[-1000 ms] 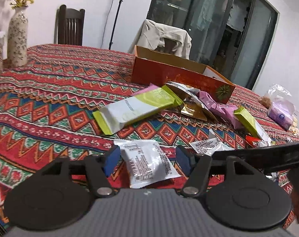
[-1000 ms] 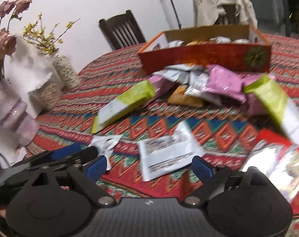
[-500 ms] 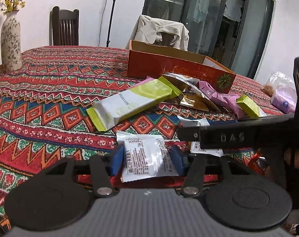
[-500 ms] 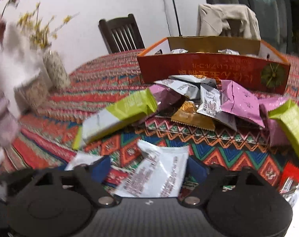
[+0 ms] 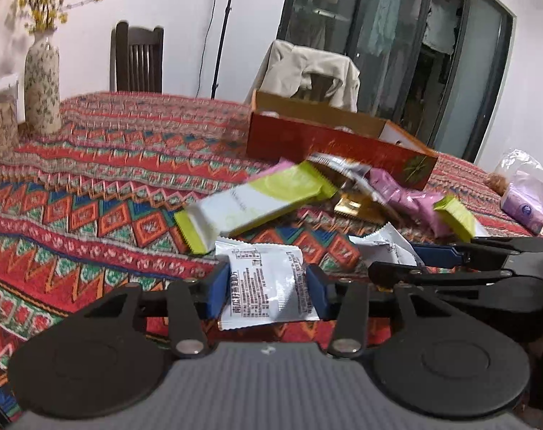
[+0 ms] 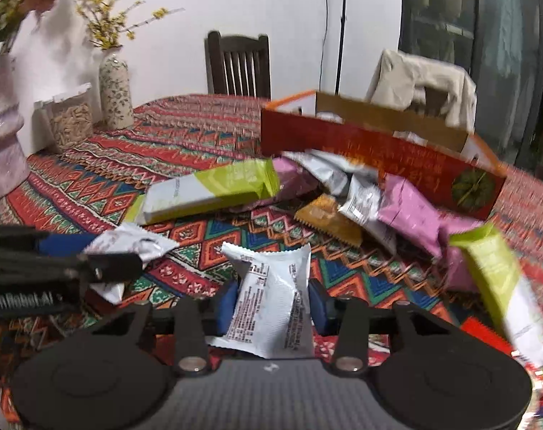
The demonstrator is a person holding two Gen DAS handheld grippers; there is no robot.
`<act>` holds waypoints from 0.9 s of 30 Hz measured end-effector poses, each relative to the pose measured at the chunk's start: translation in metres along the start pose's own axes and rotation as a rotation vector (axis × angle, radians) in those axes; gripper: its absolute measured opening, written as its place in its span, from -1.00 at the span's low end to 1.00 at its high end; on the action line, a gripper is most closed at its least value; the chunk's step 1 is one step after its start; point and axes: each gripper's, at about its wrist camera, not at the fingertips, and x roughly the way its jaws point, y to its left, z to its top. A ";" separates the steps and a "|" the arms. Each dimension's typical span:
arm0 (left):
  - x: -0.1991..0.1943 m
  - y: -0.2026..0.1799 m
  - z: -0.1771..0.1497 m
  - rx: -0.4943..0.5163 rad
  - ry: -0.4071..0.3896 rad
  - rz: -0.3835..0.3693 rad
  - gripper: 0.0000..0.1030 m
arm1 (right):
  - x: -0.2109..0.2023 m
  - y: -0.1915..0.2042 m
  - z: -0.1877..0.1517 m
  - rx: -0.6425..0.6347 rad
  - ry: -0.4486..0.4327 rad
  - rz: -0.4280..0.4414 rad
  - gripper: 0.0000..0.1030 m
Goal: Organize snacks
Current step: 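Lower the white biscuit packet into the orange box and open the left gripper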
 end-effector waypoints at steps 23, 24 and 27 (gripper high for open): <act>0.179 -0.040 0.259 0.071 0.016 -0.178 -0.08 | -0.015 -0.168 0.178 0.080 -0.252 0.092 -0.19; 0.200 -0.041 0.270 0.060 0.039 -0.176 -0.08 | 0.001 -0.177 0.194 0.087 -0.241 0.090 -0.19; 0.254 -0.041 0.289 0.029 0.102 -0.176 -0.08 | 0.051 -0.196 0.230 0.117 -0.186 0.101 -0.19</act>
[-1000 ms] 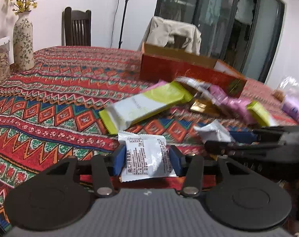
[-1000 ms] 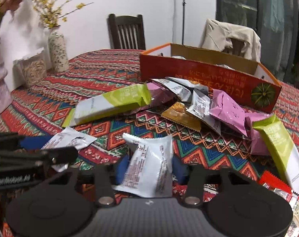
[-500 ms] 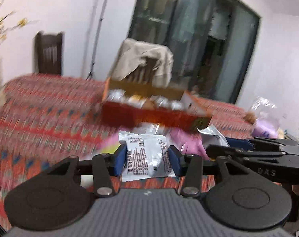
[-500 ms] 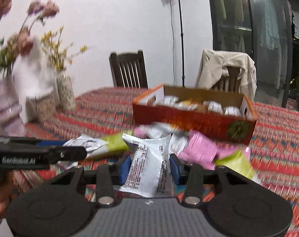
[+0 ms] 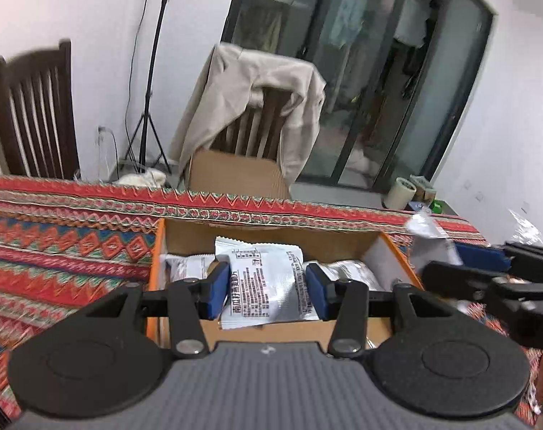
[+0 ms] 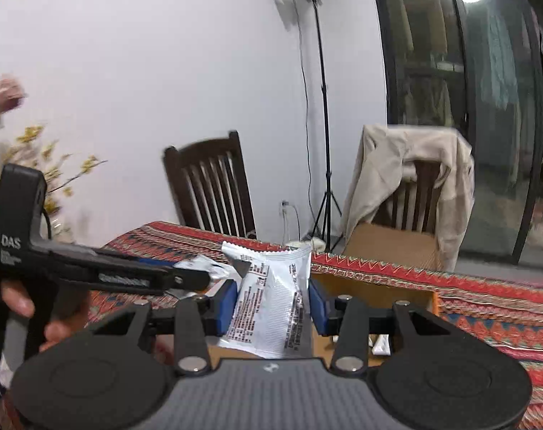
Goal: Organize snacks
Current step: 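Lower the white biscuit packet into the orange box and open the left gripper, then withdraw the left gripper from the box back toward the snack pile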
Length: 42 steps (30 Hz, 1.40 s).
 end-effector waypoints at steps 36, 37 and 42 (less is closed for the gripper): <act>0.069 0.021 0.022 0.028 0.099 0.130 0.37 | 0.180 -0.054 0.002 0.157 0.328 -0.167 0.23; 0.059 0.018 0.023 0.035 0.090 0.129 0.38 | 0.172 -0.053 0.008 0.150 0.318 -0.166 0.24; -0.012 -0.008 0.032 0.076 0.031 0.127 0.48 | 0.112 -0.033 0.034 0.105 0.255 -0.172 0.30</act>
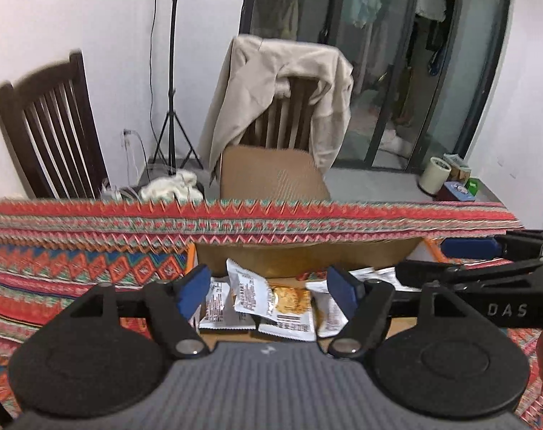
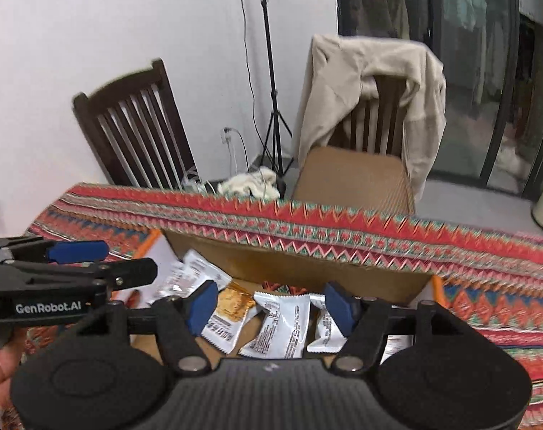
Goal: Organize snacks
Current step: 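Withdraw the left gripper from the box back toward the snack pile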
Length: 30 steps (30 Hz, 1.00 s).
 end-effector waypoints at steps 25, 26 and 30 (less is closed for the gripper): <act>-0.440 -0.072 -0.226 0.099 -0.417 0.024 1.00 | -0.437 0.062 -0.202 -0.246 -0.377 0.053 1.00; -0.447 -0.074 -0.241 0.102 -0.420 0.028 1.00 | -0.449 0.063 -0.220 -0.251 -0.392 0.055 1.00; -0.463 -0.077 -0.302 0.094 -0.436 0.049 1.00 | -0.477 0.070 -0.291 -0.288 -0.426 0.043 1.00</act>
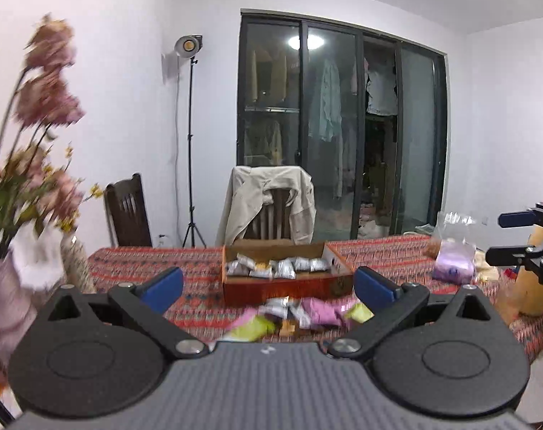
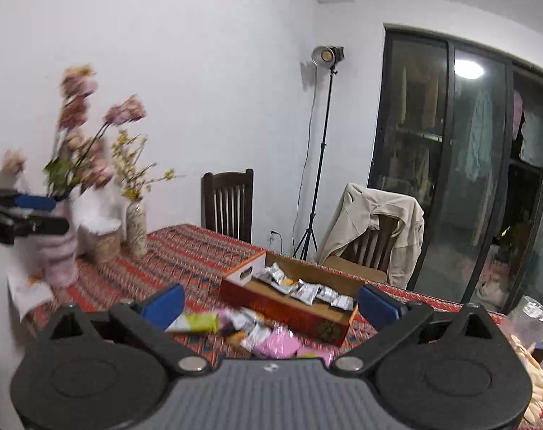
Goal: Organize snacks
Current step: 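Withdraw the left gripper from the box back toward the snack pile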
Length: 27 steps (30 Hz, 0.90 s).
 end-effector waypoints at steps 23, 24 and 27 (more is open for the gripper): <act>-0.018 -0.005 -0.195 -0.086 0.145 0.110 1.00 | -0.013 0.082 -0.243 0.214 0.087 -0.051 1.00; -0.016 -0.005 -0.196 -0.081 0.148 0.113 1.00 | -0.012 0.084 -0.245 0.216 0.083 -0.058 1.00; -0.011 -0.006 -0.201 -0.075 0.160 0.106 1.00 | -0.010 0.087 -0.248 0.236 0.072 -0.058 1.00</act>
